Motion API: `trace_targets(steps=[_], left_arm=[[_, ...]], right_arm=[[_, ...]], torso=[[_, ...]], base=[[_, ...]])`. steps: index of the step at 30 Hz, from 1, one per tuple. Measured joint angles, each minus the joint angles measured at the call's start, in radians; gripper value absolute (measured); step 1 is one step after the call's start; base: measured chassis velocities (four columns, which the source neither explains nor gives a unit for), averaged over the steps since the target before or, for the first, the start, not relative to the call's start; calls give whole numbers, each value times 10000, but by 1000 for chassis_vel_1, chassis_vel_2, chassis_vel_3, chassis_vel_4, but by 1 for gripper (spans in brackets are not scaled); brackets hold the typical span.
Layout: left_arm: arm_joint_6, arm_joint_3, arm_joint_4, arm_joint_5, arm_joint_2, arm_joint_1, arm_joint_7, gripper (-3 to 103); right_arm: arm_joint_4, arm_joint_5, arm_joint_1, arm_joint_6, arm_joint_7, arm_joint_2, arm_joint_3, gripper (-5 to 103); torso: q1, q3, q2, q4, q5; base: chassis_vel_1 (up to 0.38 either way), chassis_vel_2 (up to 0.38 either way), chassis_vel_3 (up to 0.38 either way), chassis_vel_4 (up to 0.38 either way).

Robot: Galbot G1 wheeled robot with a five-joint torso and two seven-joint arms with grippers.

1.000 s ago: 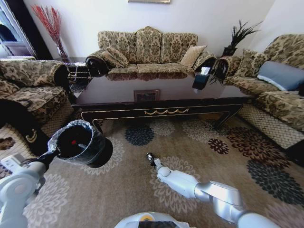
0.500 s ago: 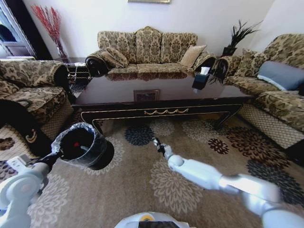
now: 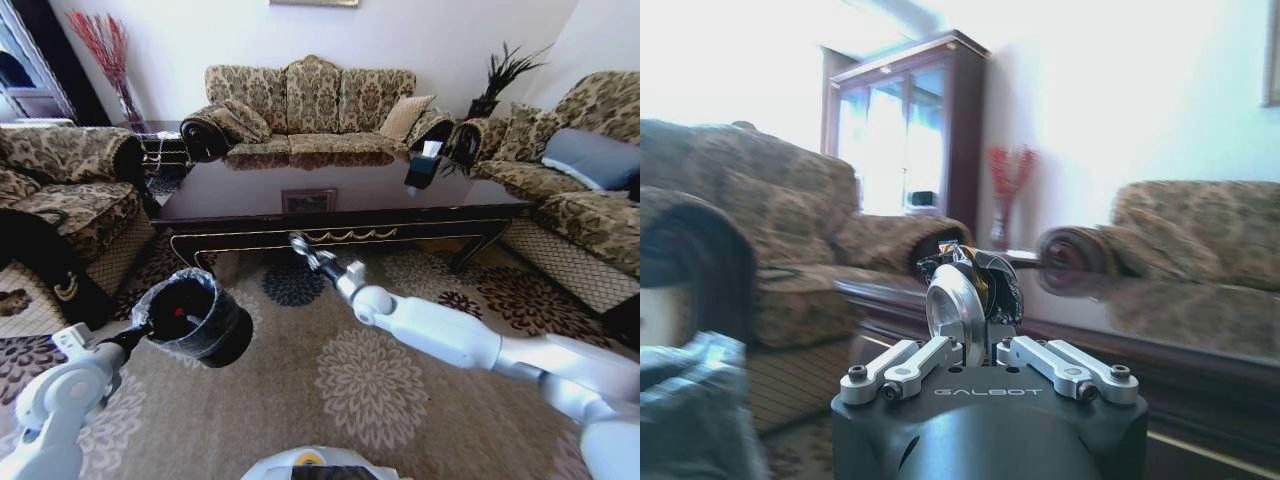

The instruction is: Move to the front of the table and pick up the trash from the floor, then place it into the trash bin.

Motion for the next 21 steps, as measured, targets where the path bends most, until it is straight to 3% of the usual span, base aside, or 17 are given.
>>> trace_targets(steps=[7,9,11,15,21], left_arm=[[0,-140,-20,-11,-33,19,-2,3],[0,-143,-34,-13,-26,13,-2,3],[1,-148,-34,-14,-26,10,-2,3],[0,-265,-57,-6,-84,66,-5,3],[0,-422,-243,-19,-196,108,-2,3]], right_arm=[[-125,82,1266,283,-198,1217,-1376,10],[-617,32,1733,641,-551,1984,-1794,10],[-736,12,1812,731,-624,2205,-1861,10],[-1400,-73,2191,1231,-907,3675,-2171,10],[-1392,-34,2172,1275,-723,4293,-2562,10]], torso=[[-1,1,0,3,-1],[0,1,0,0,-1],[0,1,0,-3,-1],[0,2,0,6,-3],[0,0,1,-2,0]], base=[[0,0,0,0],[0,0,0,0],[0,0,0,0],[0,0,0,0],[0,0,0,0]])
